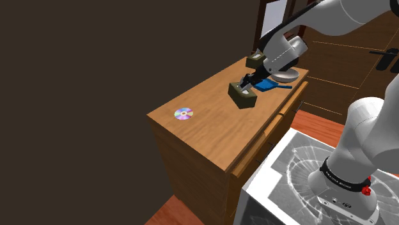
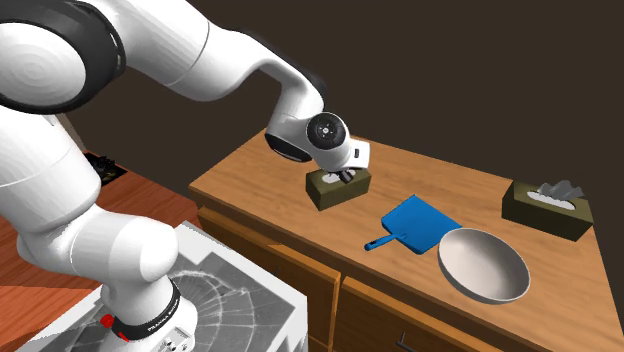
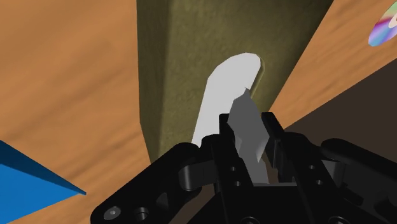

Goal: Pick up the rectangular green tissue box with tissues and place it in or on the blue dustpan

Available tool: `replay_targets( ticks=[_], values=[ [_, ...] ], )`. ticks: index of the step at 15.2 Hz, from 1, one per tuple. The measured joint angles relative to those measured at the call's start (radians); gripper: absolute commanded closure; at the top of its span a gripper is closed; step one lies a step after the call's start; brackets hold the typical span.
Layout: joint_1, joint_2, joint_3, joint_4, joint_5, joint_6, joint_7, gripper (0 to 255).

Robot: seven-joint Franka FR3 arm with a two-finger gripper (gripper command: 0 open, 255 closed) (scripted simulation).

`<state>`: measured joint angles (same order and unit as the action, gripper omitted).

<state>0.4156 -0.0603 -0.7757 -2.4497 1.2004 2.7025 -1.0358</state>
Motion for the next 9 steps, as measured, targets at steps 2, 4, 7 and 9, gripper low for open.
replay_targets(
  ticks=[2, 4, 7, 9],
  values=[
    [-0.006, -0.029, 0.005, -0.008, -0.052, 0.009, 0.043, 255],
    [-0.015, -0.058, 0.014, -0.012, -0.115, 0.015, 0.099, 255],
    [-0.035, -0.098, 0.034, -0.015, -0.207, 0.017, 0.183, 255],
    [-0.055, -0.13, 0.053, -0.022, -0.272, 0.017, 0.24, 255]
  ],
)
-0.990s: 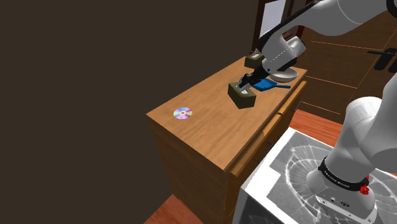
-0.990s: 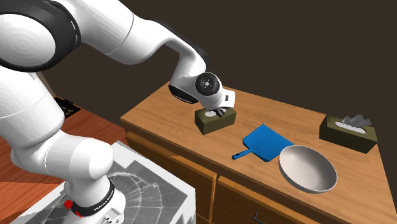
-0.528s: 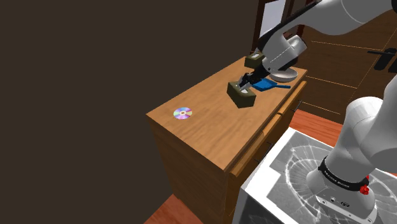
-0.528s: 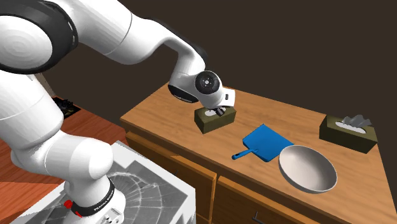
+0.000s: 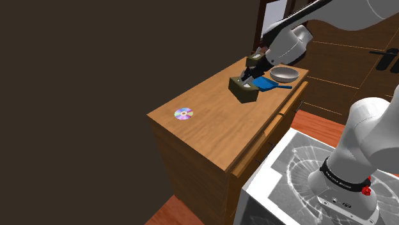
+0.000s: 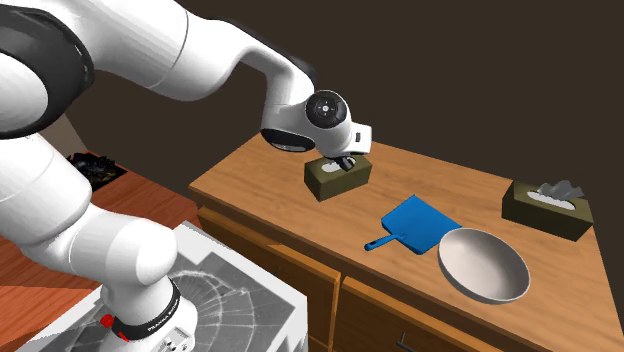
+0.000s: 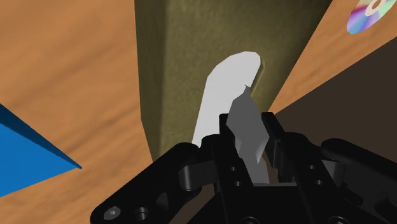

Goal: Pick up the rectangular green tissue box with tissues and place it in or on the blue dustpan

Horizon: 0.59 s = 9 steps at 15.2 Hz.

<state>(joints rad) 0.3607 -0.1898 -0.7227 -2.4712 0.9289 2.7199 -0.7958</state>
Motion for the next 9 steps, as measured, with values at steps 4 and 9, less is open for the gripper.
replay_targets(
  ticks=[4, 9],
  values=[
    [-0.045, -0.044, 0.038, 0.008, -0.117, -0.02, 0.108, 255],
    [-0.093, -0.085, 0.083, 0.022, -0.221, -0.052, 0.212, 255]
  ],
)
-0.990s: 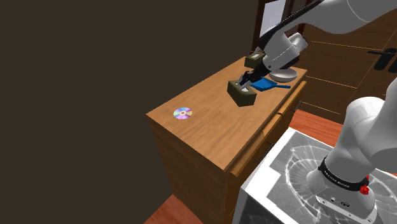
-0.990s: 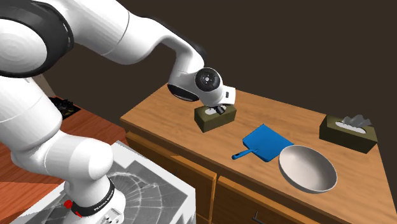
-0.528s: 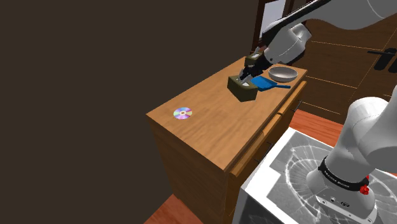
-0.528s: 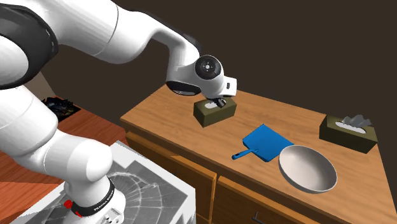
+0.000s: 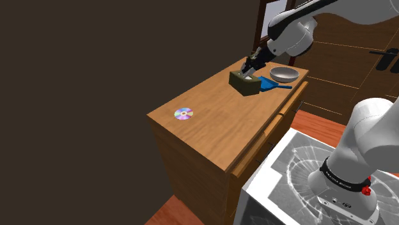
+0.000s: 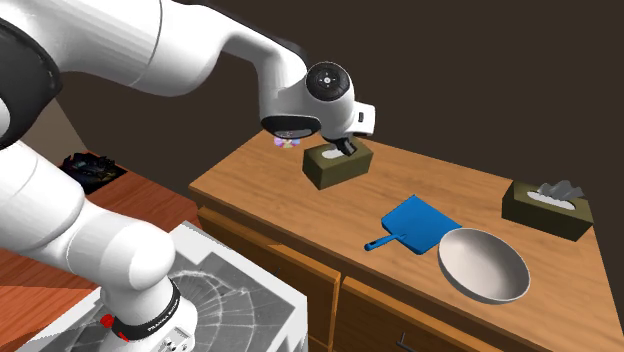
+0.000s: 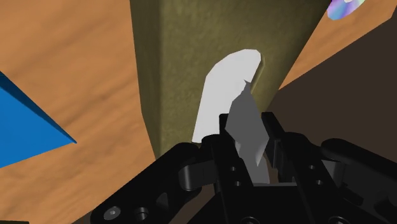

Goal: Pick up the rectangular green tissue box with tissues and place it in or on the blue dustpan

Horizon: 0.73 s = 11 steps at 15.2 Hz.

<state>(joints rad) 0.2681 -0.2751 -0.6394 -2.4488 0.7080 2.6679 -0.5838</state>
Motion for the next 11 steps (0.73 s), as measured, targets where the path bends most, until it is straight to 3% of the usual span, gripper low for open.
replay_targets(
  ticks=[11],
  values=[
    [-0.09, -0.073, 0.082, 0.06, -0.168, -0.104, 0.177, 255]
  ],
)
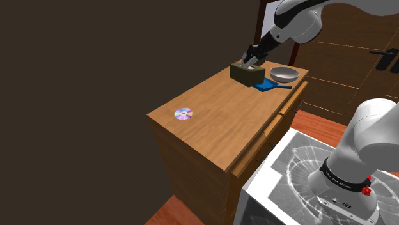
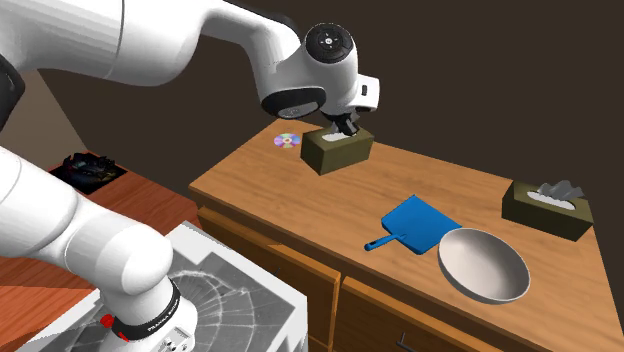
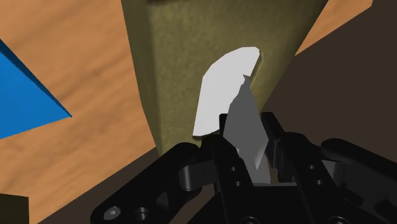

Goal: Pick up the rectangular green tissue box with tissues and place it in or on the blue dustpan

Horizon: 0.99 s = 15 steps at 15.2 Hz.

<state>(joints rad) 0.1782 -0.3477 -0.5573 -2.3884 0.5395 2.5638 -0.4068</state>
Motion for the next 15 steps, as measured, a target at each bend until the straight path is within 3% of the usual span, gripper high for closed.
replay_targets(
  ticks=[5, 10, 15],
  values=[
    [-0.026, -0.004, -0.029, 0.053, -0.028, -0.074, -0.007, 255],
    [-0.039, 0.042, -0.151, 0.158, -0.01, -0.196, -0.115, 255],
    [-0.036, 0.138, -0.282, 0.291, 0.052, -0.326, -0.23, 255]
  ],
)
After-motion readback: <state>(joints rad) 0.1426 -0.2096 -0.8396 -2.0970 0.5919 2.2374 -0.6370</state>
